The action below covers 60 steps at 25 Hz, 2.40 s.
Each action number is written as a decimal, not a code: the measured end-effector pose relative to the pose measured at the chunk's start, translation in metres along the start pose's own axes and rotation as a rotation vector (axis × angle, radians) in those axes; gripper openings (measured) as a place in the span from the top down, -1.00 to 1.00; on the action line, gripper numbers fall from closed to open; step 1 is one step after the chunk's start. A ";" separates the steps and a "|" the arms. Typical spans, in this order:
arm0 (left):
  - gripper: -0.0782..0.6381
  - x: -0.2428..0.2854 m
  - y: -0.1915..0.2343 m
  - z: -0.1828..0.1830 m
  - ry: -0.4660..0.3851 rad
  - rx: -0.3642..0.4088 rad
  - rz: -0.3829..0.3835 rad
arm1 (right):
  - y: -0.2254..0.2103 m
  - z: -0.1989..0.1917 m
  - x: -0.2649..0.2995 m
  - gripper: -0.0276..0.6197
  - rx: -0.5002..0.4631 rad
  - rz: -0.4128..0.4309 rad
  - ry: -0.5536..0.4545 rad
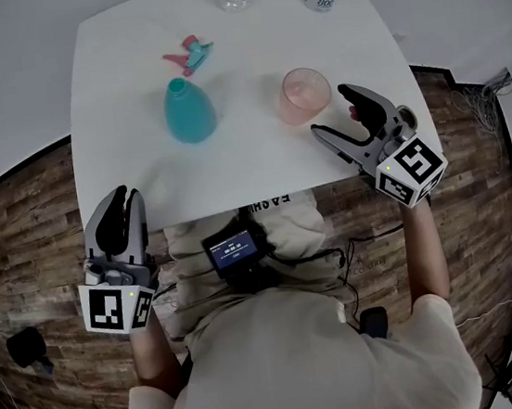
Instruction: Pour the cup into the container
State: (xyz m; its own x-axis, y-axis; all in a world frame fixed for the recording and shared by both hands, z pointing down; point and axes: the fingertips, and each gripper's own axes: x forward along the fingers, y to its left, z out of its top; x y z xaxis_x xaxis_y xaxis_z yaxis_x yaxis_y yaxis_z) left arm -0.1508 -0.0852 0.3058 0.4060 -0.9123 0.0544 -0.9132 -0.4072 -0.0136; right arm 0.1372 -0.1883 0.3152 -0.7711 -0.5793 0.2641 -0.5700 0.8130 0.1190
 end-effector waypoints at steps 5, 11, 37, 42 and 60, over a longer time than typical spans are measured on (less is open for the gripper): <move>0.62 0.001 0.004 0.002 0.004 0.003 0.003 | -0.005 0.000 0.012 -0.19 -0.006 0.027 0.017; 0.62 0.003 0.003 0.002 0.002 0.003 0.003 | -0.006 0.000 0.019 -0.22 -0.006 0.071 0.013; 0.62 -0.001 0.002 -0.004 0.015 -0.003 0.006 | -0.003 -0.009 0.042 -0.22 -0.057 0.190 0.048; 0.62 -0.002 0.002 -0.003 0.022 -0.002 0.010 | -0.002 -0.009 0.043 -0.22 -0.047 0.216 0.050; 0.62 -0.006 0.001 -0.002 0.025 0.002 0.015 | 0.004 -0.014 0.056 -0.22 -0.053 0.255 0.065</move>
State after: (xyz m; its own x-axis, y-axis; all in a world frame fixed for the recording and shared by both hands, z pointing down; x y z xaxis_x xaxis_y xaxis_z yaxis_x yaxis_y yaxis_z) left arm -0.1540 -0.0800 0.3076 0.3915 -0.9168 0.0789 -0.9190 -0.3939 -0.0169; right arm 0.0962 -0.2167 0.3442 -0.8672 -0.3517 0.3525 -0.3425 0.9352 0.0904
